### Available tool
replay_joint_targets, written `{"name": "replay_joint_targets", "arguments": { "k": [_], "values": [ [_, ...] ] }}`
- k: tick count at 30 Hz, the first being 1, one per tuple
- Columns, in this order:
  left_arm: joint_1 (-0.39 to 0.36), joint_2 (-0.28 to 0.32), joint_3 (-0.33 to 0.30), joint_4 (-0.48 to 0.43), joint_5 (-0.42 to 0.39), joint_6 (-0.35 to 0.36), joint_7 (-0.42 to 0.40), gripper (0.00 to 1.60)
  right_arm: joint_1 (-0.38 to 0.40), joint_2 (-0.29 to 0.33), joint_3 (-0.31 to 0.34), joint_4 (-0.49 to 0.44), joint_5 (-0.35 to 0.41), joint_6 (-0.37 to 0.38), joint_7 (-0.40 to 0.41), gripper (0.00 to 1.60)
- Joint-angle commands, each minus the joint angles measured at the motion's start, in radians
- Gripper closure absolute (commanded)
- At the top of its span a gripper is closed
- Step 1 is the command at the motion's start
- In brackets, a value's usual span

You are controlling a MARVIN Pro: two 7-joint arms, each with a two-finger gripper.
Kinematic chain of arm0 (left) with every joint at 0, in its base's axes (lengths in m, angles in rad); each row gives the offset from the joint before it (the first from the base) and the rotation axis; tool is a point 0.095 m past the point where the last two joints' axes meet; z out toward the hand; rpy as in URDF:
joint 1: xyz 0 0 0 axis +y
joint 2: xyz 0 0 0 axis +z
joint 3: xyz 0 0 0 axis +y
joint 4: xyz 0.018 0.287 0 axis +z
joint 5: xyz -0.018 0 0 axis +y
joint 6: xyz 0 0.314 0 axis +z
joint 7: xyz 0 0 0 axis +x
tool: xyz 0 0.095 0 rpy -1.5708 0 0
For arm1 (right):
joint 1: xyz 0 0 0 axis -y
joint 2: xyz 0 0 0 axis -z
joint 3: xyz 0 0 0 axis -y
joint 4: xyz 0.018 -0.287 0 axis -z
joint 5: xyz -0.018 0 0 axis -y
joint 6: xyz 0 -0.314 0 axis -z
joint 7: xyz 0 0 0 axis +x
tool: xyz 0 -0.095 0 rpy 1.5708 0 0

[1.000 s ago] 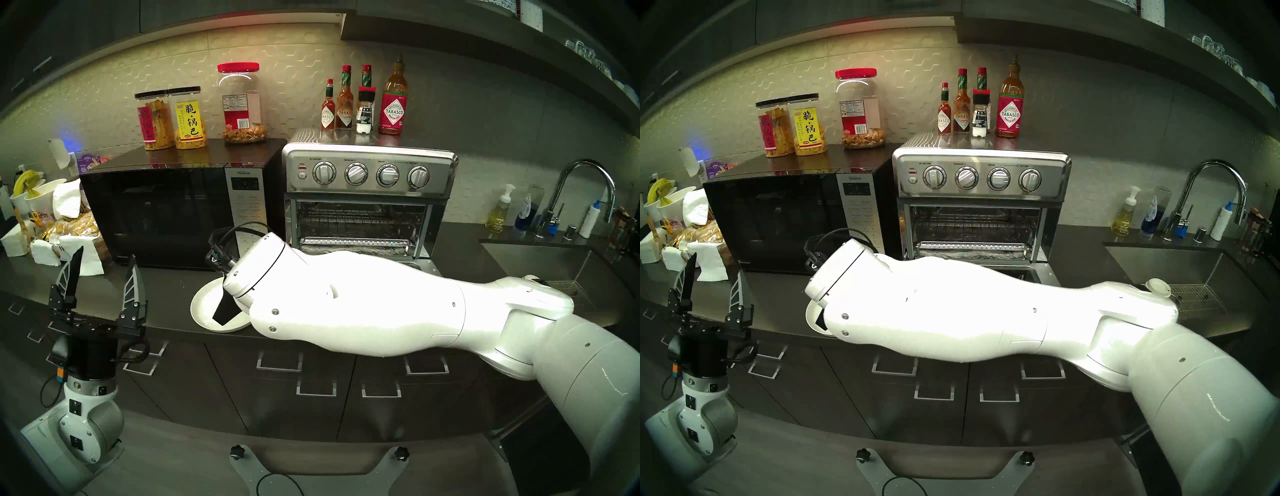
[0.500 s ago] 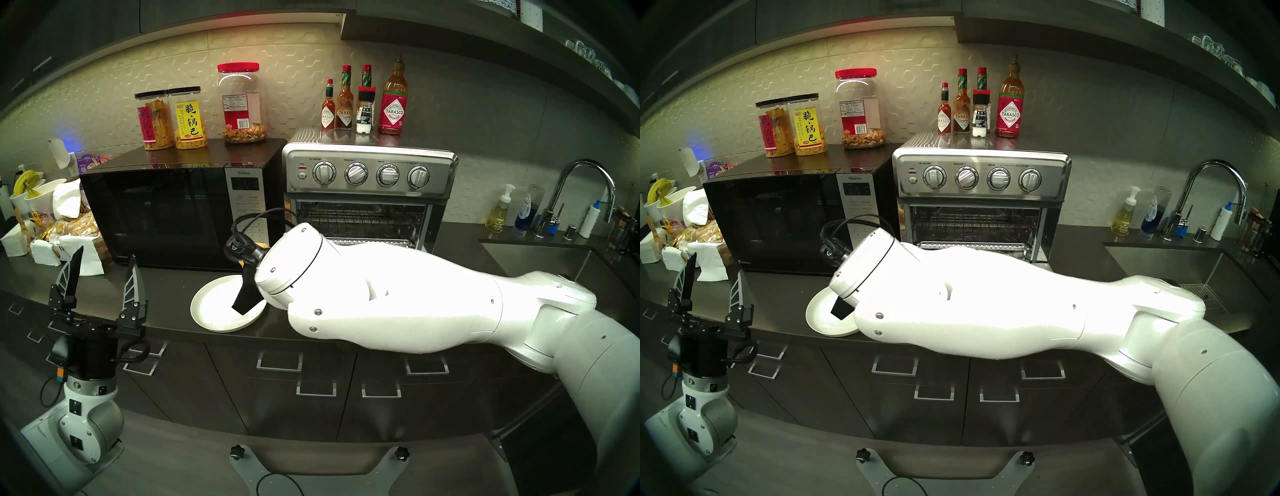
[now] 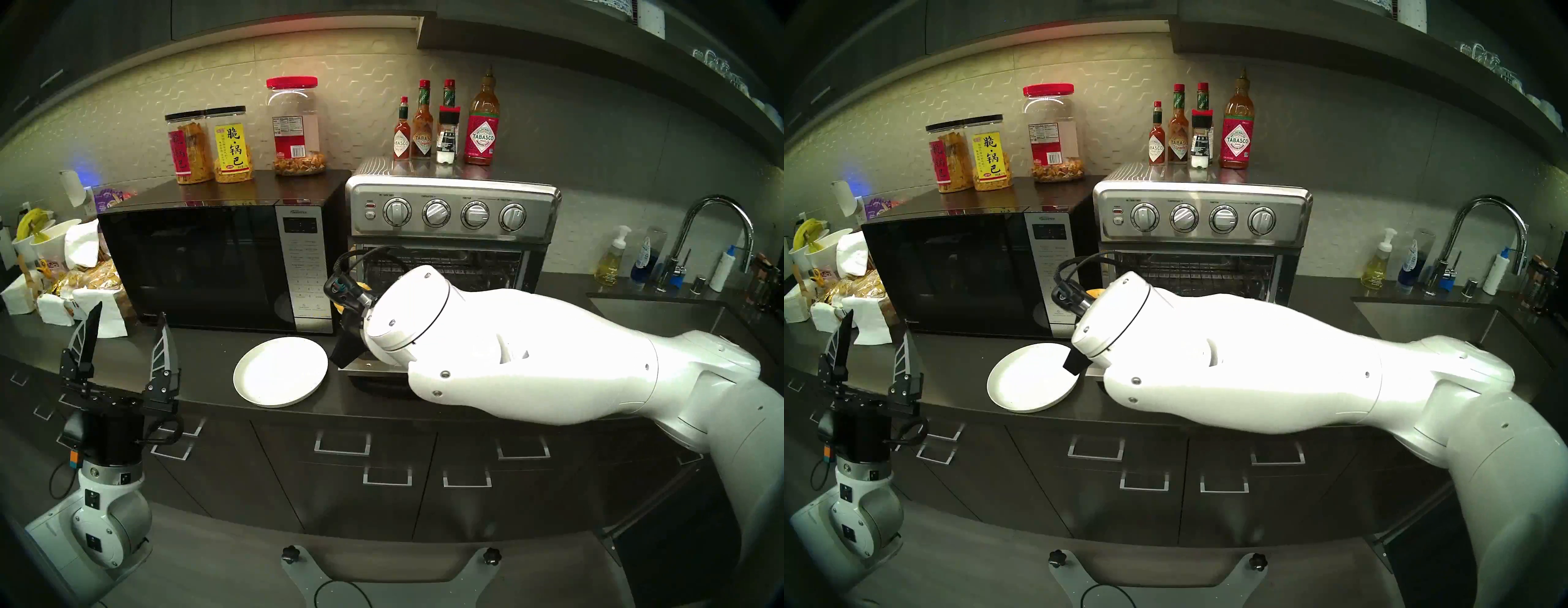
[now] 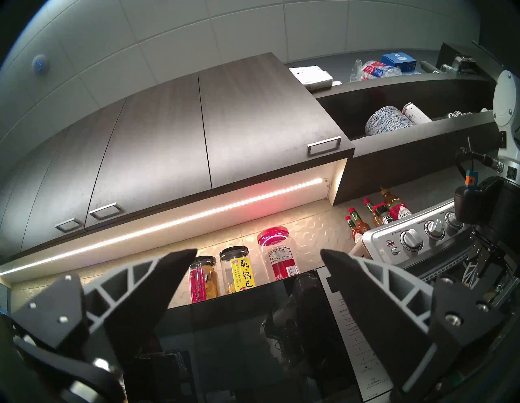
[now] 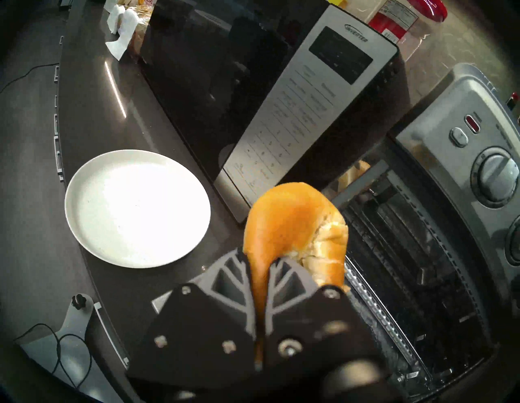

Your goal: Open the oven and place the bagel inside on the rack

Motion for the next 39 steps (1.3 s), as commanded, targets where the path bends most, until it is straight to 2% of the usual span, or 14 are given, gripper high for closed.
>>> {"name": "replay_joint_targets", "arguments": {
  "k": [1, 17, 22, 34, 39],
  "values": [
    [0.0, -0.001, -0.008, -0.011, 0.0, -0.001, 0.001, 0.0, 0.04, 0.058, 0.023, -0.007, -0.016, -0.002, -0.104, 1.6],
    [0.001, -0.001, -0.009, -0.012, 0.0, -0.001, 0.001, 0.0, 0.052, 0.078, 0.012, 0.09, -0.052, -0.002, -0.101, 1.6],
    [0.002, -0.001, -0.009, -0.012, 0.0, -0.001, 0.001, 0.0, 0.048, 0.066, 0.01, 0.133, -0.059, -0.002, -0.116, 1.6],
    [0.002, -0.001, -0.009, -0.012, 0.0, -0.001, 0.001, 0.0, 0.038, 0.031, -0.019, 0.235, -0.164, -0.002, -0.098, 1.6],
    [0.003, -0.001, -0.01, -0.013, 0.0, -0.001, 0.001, 0.0, 0.023, 0.004, -0.019, 0.284, -0.185, -0.002, -0.098, 1.6]
  ]
}}
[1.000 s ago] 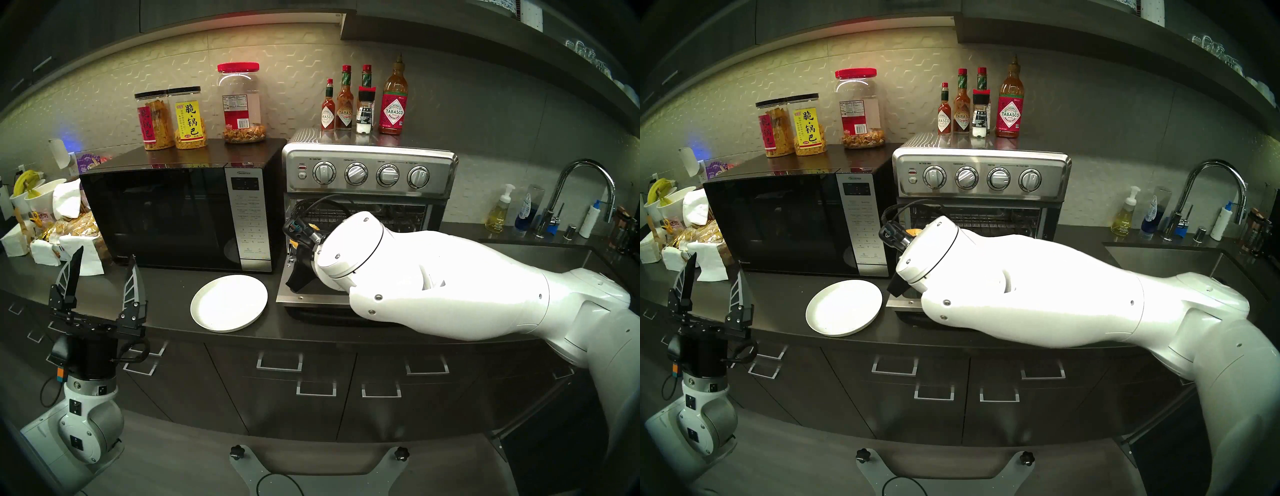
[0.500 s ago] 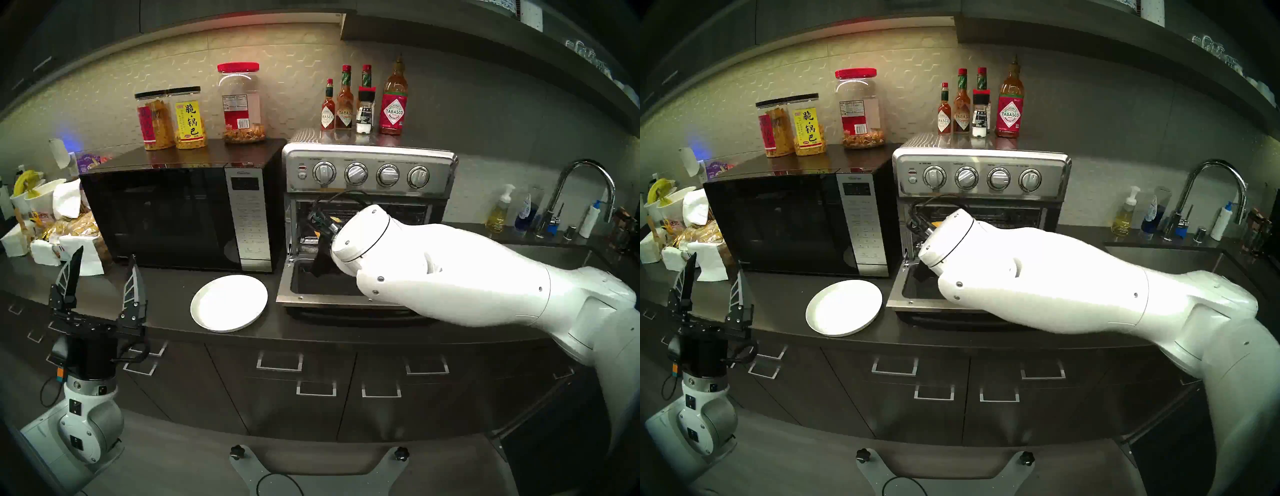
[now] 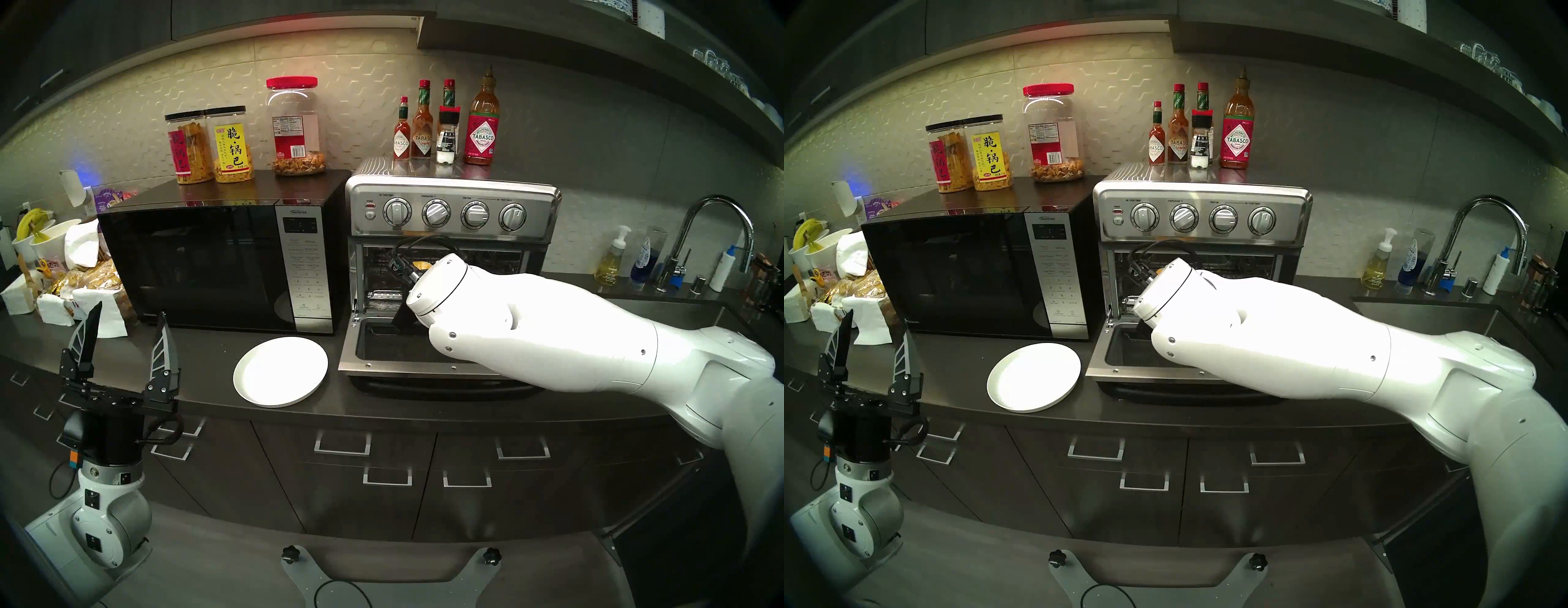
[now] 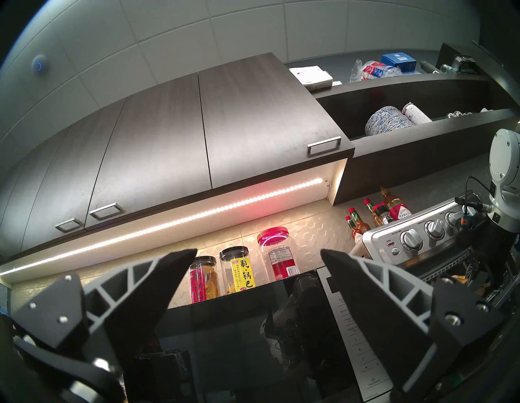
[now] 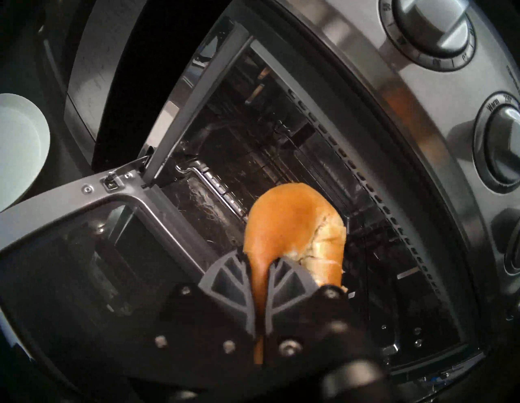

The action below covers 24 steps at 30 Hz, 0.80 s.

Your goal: Open the oven and place the bagel inside on the rack

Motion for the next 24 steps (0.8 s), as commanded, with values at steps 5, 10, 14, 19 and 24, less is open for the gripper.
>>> {"name": "replay_joint_targets", "arguments": {
  "k": [5, 10, 14, 19, 24],
  "values": [
    [0.003, 0.0, -0.009, -0.013, 0.0, -0.001, 0.001, 0.0, -0.013, -0.069, 0.005, 0.083, -0.081, -0.002, -0.103, 1.6],
    [0.003, -0.001, -0.009, -0.012, 0.0, -0.001, 0.001, 0.0, -0.014, -0.09, -0.007, 0.107, -0.123, -0.002, -0.113, 1.6],
    [0.002, -0.001, -0.009, -0.012, 0.0, -0.001, 0.001, 0.0, -0.009, -0.096, -0.006, 0.113, -0.139, -0.002, -0.113, 1.6],
    [0.002, -0.001, -0.009, -0.012, 0.0, -0.001, 0.001, 0.0, -0.002, -0.098, -0.016, 0.118, -0.164, -0.002, -0.111, 1.6],
    [0.002, -0.001, -0.009, -0.012, 0.0, -0.001, 0.001, 0.0, 0.002, -0.101, -0.029, 0.122, -0.191, -0.002, -0.097, 1.6]
  ]
}}
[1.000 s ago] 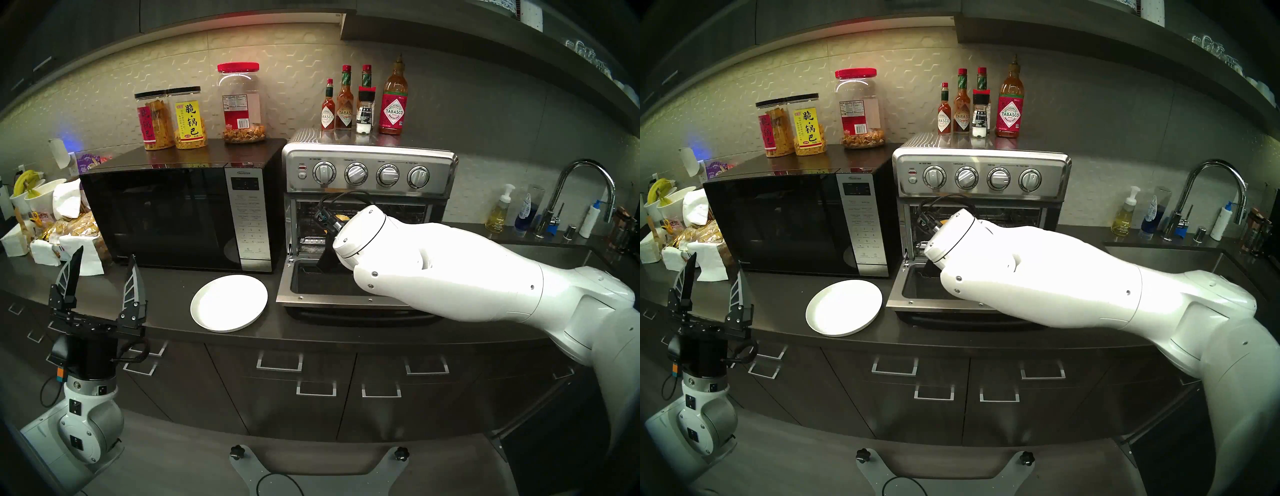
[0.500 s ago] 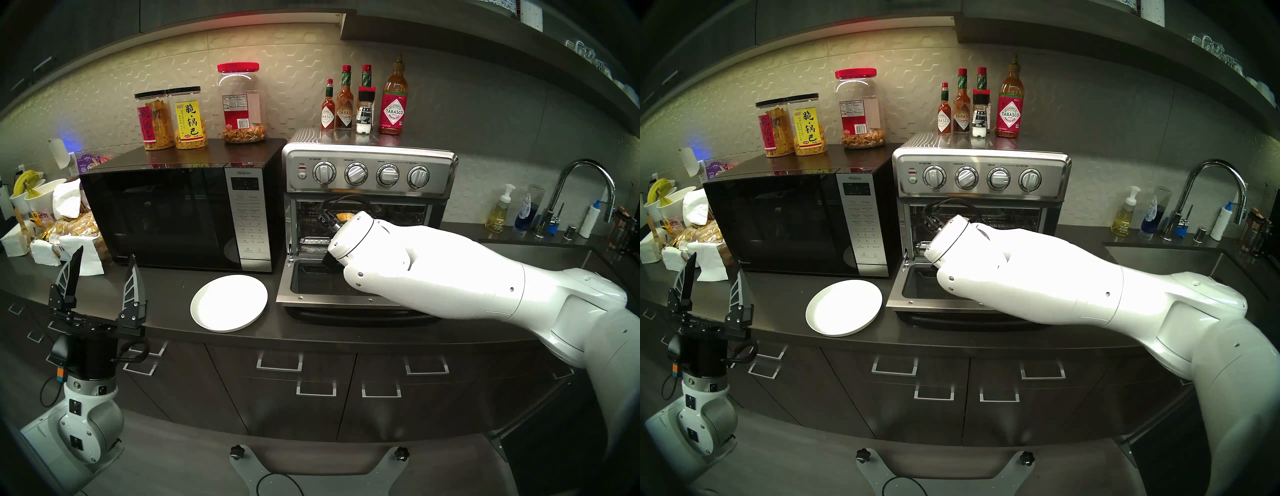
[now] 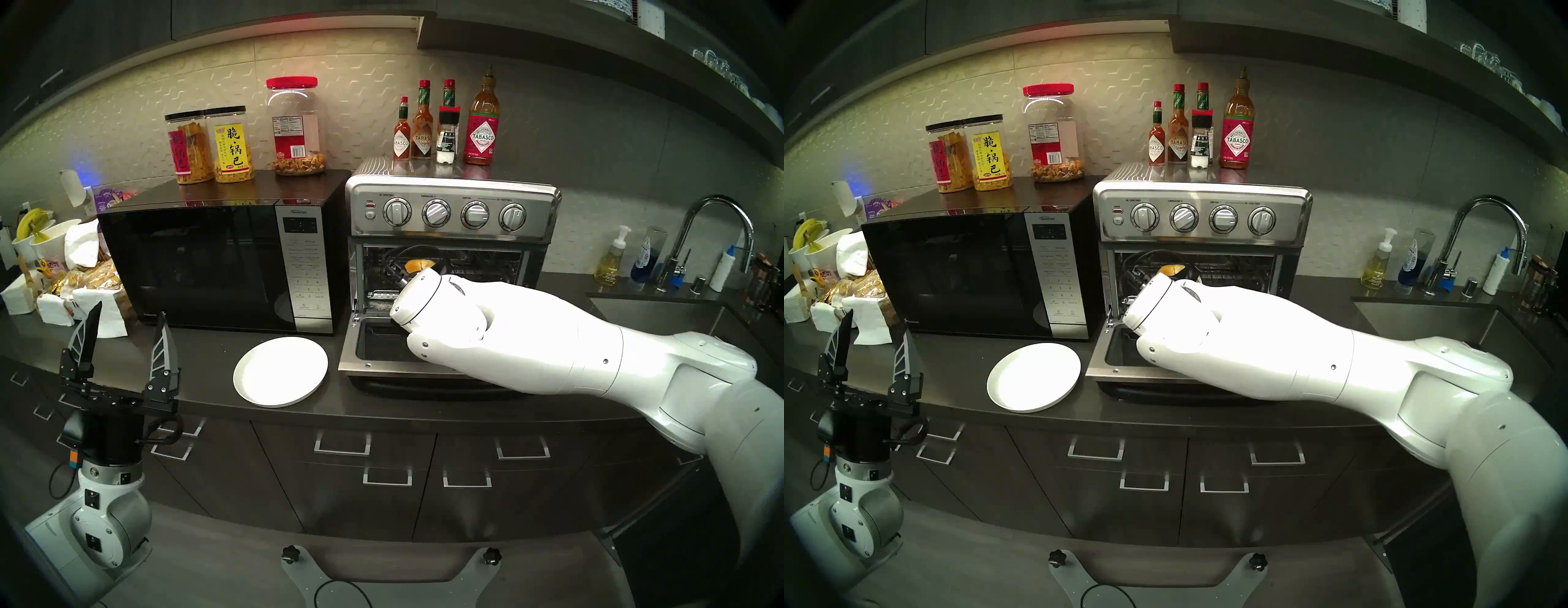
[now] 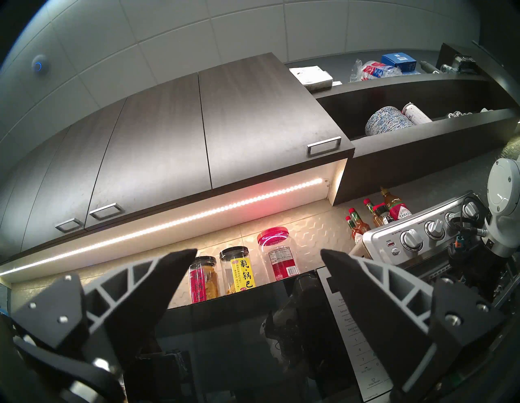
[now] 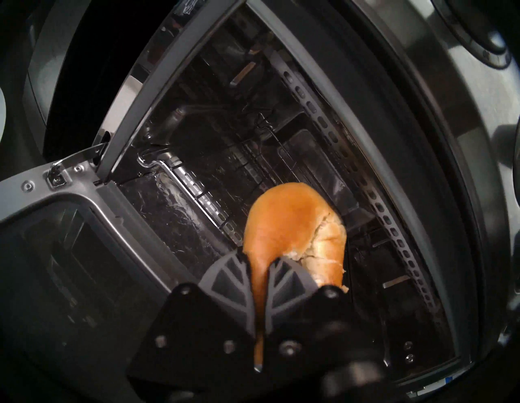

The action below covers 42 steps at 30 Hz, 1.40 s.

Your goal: Open the oven and place the bagel inside on the rack

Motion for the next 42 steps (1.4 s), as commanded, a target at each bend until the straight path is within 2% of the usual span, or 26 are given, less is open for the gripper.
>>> {"name": "replay_joint_targets", "arguments": {
  "k": [1, 8, 14, 25, 26, 28, 29, 31, 32, 42],
  "values": [
    [0.002, -0.001, -0.009, -0.012, 0.0, -0.001, 0.001, 0.0, 0.027, -0.017, -0.007, -0.003, -0.039, -0.002, -0.105, 1.6],
    [0.002, -0.001, -0.009, -0.012, 0.0, -0.001, 0.001, 0.0, 0.056, -0.038, -0.041, 0.037, -0.052, -0.002, -0.081, 1.6],
    [0.001, -0.001, -0.008, -0.011, 0.0, -0.001, 0.001, 0.0, 0.114, -0.035, -0.085, 0.058, -0.069, -0.002, -0.03, 1.6],
    [0.001, -0.001, -0.008, -0.011, 0.0, -0.001, 0.001, 0.0, 0.177, -0.034, -0.14, 0.049, -0.06, -0.002, -0.014, 1.6],
    [0.001, -0.001, -0.008, -0.011, 0.0, -0.001, 0.001, 0.0, 0.18, -0.035, -0.144, 0.047, -0.061, -0.002, -0.019, 1.32],
    [0.001, -0.001, -0.008, -0.011, 0.0, -0.001, 0.001, 0.0, 0.188, -0.043, -0.15, 0.058, -0.054, -0.002, -0.014, 0.92],
    [0.001, -0.001, -0.008, -0.011, 0.0, -0.001, 0.001, 0.0, 0.188, -0.043, -0.15, 0.058, -0.054, -0.002, -0.014, 0.92],
    [0.002, -0.001, -0.008, -0.012, 0.0, -0.001, 0.001, 0.0, 0.199, -0.053, -0.165, 0.074, -0.056, -0.002, -0.017, 0.21],
    [0.002, -0.001, -0.008, -0.012, 0.0, -0.001, 0.001, 0.0, 0.202, -0.056, -0.17, 0.077, -0.056, -0.002, -0.018, 0.0],
    [0.003, 0.0, -0.009, -0.012, 0.0, -0.001, 0.001, 0.0, 0.212, -0.078, -0.204, 0.117, -0.055, -0.002, -0.031, 0.0]
  ]
}}
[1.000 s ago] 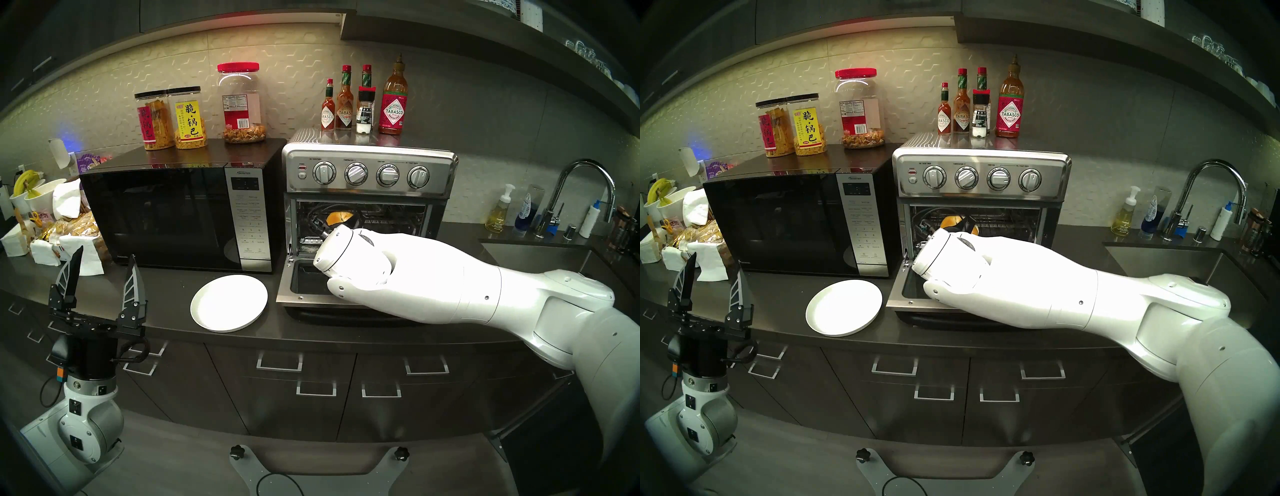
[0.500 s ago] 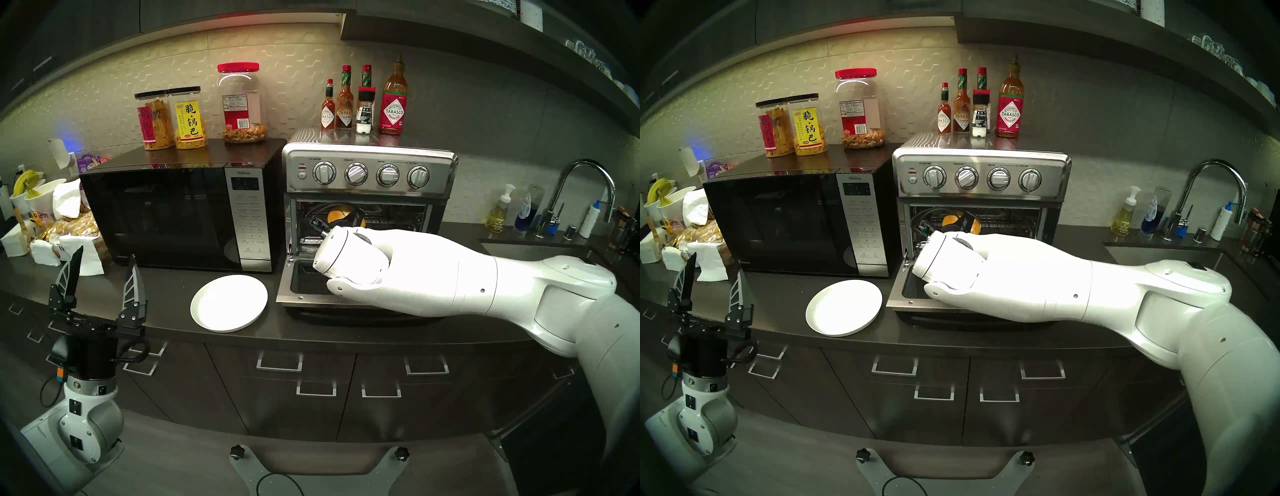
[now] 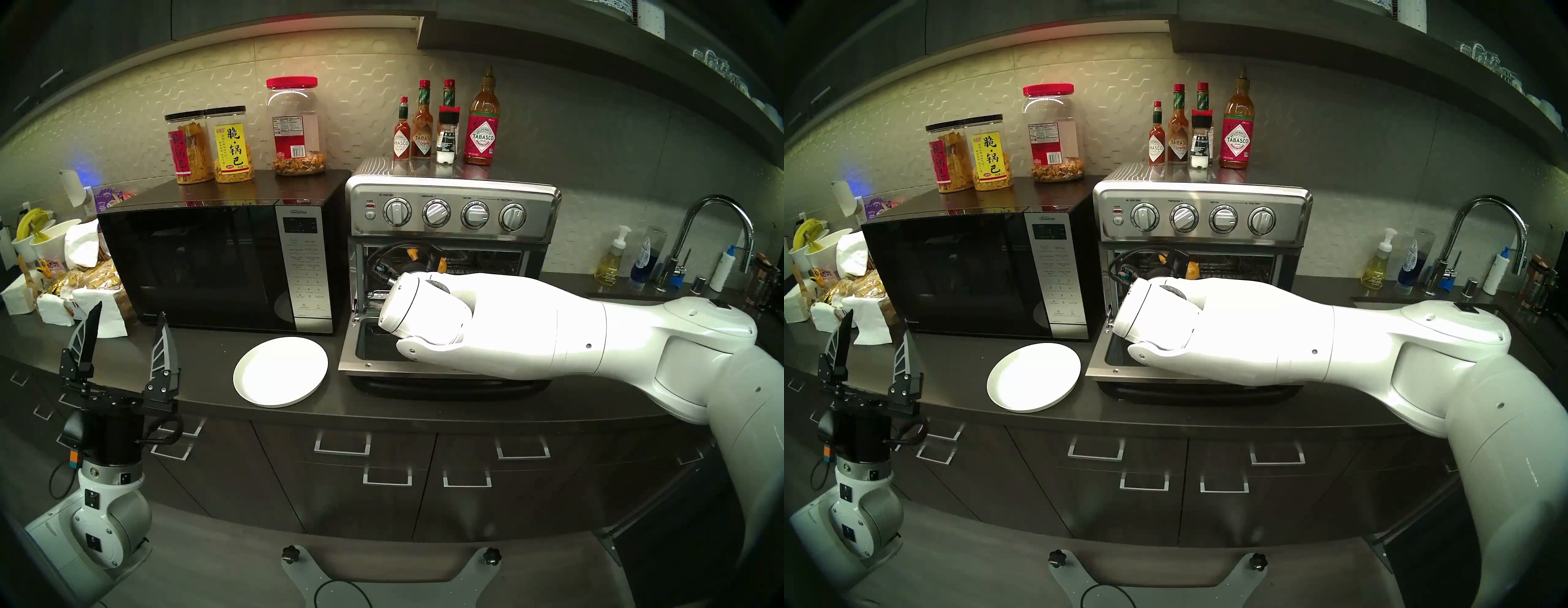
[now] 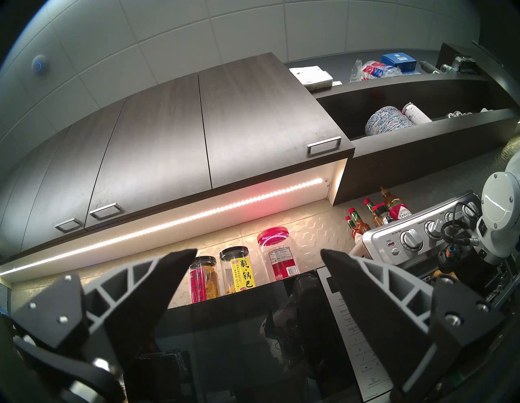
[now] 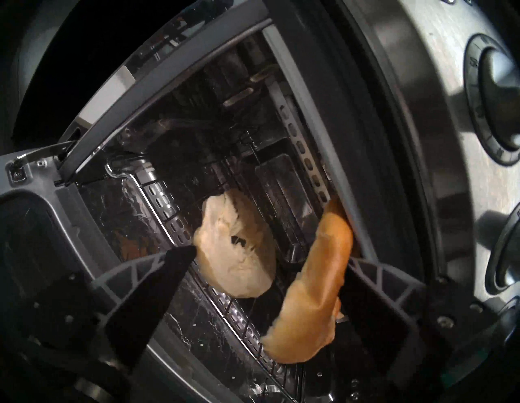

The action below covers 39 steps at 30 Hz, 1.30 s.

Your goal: Open the oven and place the bagel inside on the rack

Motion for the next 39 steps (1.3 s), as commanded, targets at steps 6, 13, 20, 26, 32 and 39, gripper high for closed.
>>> {"name": "replay_joint_targets", "arguments": {
  "k": [6, 13, 20, 26, 32, 39],
  "values": [
    [0.003, 0.0, -0.009, -0.012, 0.0, -0.001, 0.001, 0.0, 0.057, -0.009, 0.006, 0.0, 0.035, -0.002, -0.024, 0.0],
    [0.002, -0.001, -0.009, -0.012, 0.0, -0.001, 0.001, 0.0, 0.057, 0.013, 0.063, -0.055, 0.136, -0.002, 0.019, 0.0],
    [0.003, 0.0, -0.009, -0.012, 0.0, -0.001, 0.001, 0.0, 0.066, 0.005, 0.09, -0.055, 0.284, -0.002, -0.008, 0.0],
    [0.003, 0.0, -0.01, -0.013, 0.0, 0.0, 0.001, 0.0, 0.07, -0.024, 0.059, -0.004, 0.277, -0.002, -0.066, 0.0],
    [0.002, -0.001, -0.009, -0.012, 0.0, -0.001, 0.001, 0.0, 0.078, -0.032, 0.017, 0.019, 0.191, -0.002, -0.091, 0.16],
    [0.001, -0.001, -0.008, -0.011, 0.0, -0.001, 0.001, 0.0, 0.087, -0.039, 0.003, 0.044, 0.108, -0.033, -0.097, 0.4]
  ]
}}
